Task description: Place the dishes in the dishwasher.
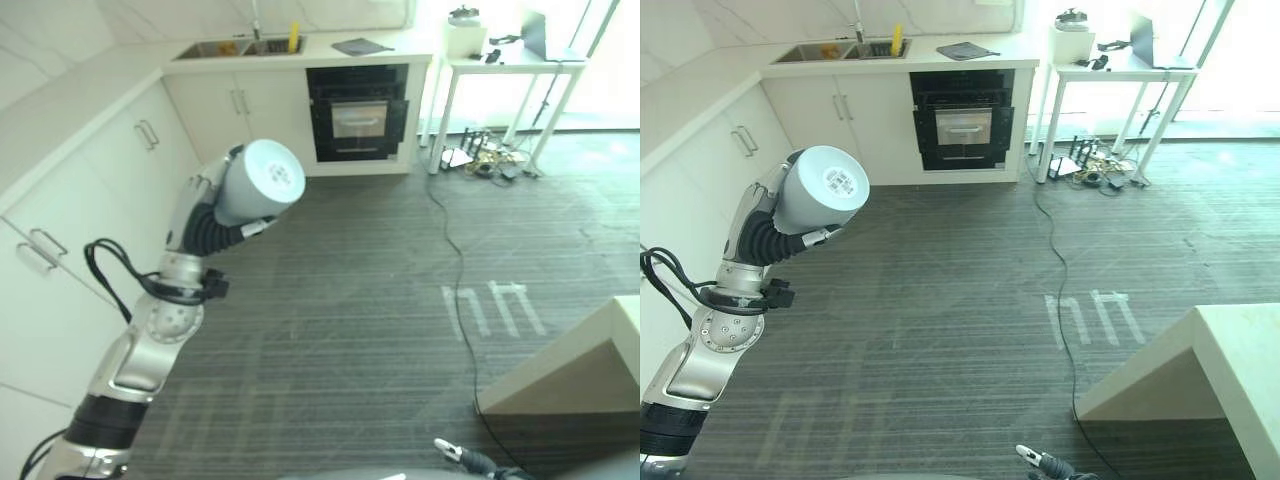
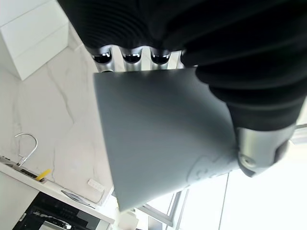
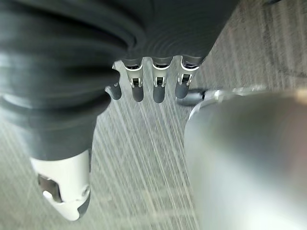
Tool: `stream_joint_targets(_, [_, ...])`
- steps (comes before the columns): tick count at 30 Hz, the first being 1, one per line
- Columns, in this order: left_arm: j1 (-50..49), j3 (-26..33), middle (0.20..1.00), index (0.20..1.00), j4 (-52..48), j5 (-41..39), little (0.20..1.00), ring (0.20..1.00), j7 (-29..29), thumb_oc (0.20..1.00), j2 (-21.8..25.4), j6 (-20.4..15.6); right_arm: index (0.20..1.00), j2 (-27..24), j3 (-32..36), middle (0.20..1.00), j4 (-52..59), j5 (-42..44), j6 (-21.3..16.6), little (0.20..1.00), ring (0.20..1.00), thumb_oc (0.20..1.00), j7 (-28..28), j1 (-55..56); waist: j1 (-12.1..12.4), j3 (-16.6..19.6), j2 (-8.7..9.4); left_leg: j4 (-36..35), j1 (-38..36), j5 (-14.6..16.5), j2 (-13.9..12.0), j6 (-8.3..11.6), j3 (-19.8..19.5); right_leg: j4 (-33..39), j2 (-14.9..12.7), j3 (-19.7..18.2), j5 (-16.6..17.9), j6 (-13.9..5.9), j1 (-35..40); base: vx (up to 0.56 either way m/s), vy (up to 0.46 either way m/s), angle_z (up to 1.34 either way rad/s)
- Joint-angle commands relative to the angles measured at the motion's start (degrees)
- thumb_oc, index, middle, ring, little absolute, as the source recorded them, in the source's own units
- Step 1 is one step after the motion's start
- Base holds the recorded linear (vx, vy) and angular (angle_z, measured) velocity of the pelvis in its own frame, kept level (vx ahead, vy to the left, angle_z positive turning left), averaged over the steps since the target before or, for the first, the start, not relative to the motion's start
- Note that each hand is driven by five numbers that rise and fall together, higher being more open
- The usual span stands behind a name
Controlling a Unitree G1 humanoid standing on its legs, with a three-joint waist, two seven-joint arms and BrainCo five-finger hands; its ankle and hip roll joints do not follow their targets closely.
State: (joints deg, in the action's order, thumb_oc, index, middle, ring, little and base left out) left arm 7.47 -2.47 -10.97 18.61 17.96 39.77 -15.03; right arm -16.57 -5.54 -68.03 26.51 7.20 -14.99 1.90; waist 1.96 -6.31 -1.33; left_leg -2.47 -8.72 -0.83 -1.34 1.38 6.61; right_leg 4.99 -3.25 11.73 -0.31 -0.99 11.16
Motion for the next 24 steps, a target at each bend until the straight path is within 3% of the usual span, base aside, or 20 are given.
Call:
stream_joint_targets(1, [5.05, 1.97, 0.2, 0.2, -1.35, -2.4, 0.2, 0.2, 0.56, 0.2, 0.14, -2.79, 1.0, -0.12, 2.09, 1.0, -2.74, 4.93, 0.64, 1.0, 1.0, 1.0, 1.27, -1.37, -1.94, 0.17, 0.75, -1.96, -0.25, 1.12, -0.45, 1.71, 1.66, -3.41, 1.22, 1.33, -1.17, -3.38, -1.26, 0.01, 0.183, 0.49])
stream_joint_targets(2, [6.43, 0.4, 0.2, 0.2, -0.59, -1.63, 0.2, 0.2, 0.5, 0.2, -0.25, -3.66, 1.0, 0.05, 3.29, 1.0, -3.78, 4.94, 0.42, 1.0, 1.0, 1.0, 1.04, -0.64, -3.03, 0.54, 0.43, -2.53, 0.0, 0.96, -1.36, 2.31, 3.98, -4.16, 0.6, 2.65, -1.56, -3.75, -1.26, 0.01, 0.164, 0.47])
stream_joint_targets(7, [8.35, -1.9, 0.2, 0.2, 0.25, -0.71, 0.2, 0.2, 1.86, 0.2, -1.17, -2.58, 1.0, 0.89, 3.09, 1.0, -5.05, 4.15, -0.54, 1.0, 1.0, 1.0, -0.46, 0.27, -3.45, 1.65, 0.63, -2.53, -0.17, 2.0, 0.06, 1.71, 2.88, -1.64, -0.32, 2.1, 0.12, -4.91, -0.91, 0.02, 0.129, 0.03])
stream_joint_targets(8, [14.04, -7.7, 0.2, 0.2, 4.94, -3.65, 0.2, 0.2, 1.25, 0.2, -2.68, 2.58, 1.0, 0.91, 4.2, 1.0, -4.61, 7.7, -0.61, 1.0, 1.0, 1.0, -5.33, 2.23, -8.08, 0.75, -0.23, -2.53, -0.73, 2.02, 0.53, 0.03, 2.77, -5.98, 0.57, -5.51, -0.67, -4.16, -4.0, 0.01, 0.047, -0.11])
stream_joint_targets(10, [14.87, -7.85, 0.2, 0.2, 5.42, -3.24, 0.2, 0.2, 1.91, 0.2, -2.25, 3.65, 1.0, 1.47, 4.06, 1.0, -3.7, 6.39, -1.78, 1.0, 1.0, 1.0, -6.47, 2.99, -8.05, 0.27, -0.3, -2.53, -0.8, 2.15, 0.27, -0.45, 4.13, -8.77, 0.0, -2.91, -1.54, -4.18, -5.19, -0.07, -0.015, -0.12])
stream_joint_targets(13, [15.28, -8.08, 0.2, 0.2, 5.68, -2.97, 0.2, 0.2, 2.42, 0.2, -2.19, 3.84, 1.0, 1.81, 3.63, 1.0, -2.95, 6.38, -2.14, 1.0, 1.0, 1.0, -6.26, 3.06, -7.93, 0.12, -0.09, -2.53, -0.89, 2.47, 0.39, -0.77, 3.96, -9.08, -0.18, -2.37, -1.65, -4.27, -5.7, -0.05, -0.063, -0.23])
stream_joint_targets(14, [14.59, -7.25, 0.2, 0.2, 5.3, -2.39, 0.2, 0.2, 2.26, 0.2, -2.15, 3.64, 1.0, 1.78, 2.97, 1.0, -2.13, 4.97, 1.78, 1.0, 1.0, 1.0, -5.33, 2.03, -6.99, 0.43, 0.46, -2.53, -1.29, 3.03, 0.56, -0.82, 3.96, -6.15, -0.1, -2.0, -0.8, -4.26, -4.52, -0.03, -0.144, -0.02])
stream_joint_targets(18, [12.42, -6.27, 0.2, 0.2, 3.49, -2.28, 0.2, 0.2, 1.54, 0.2, -2.74, 3.91, 1.0, 1.67, 2.71, 1.0, -3.23, 5.79, 1.43, 1.0, 1.0, 1.0, -3.59, -0.34, -5.07, 1.76, 1.0, -2.53, -1.34, 3.25, 1.08, -0.77, 3.14, -1.26, 0.99, -2.44, 0.48, -3.88, -1.87, 0.05, -0.126, -0.01])
stream_joint_targets(24, [11.47, -6.76, 0.2, 0.2, 3.67, -2.69, 0.2, 0.2, -0.34, 0.2, -2.78, 2.6, 1.0, 1.67, -0.38, 1.0, 3.78, 7.44, -4.8, 1.0, 1.0, 1.0, -2.39, -2.05, -4.97, 2.08, 0.82, -2.31, -1.89, 2.94, 0.98, -0.87, 2.5, -1.8, 2.36, -4.69, -0.29, -2.83, -1.55, 0.04, -0.078, -0.02])
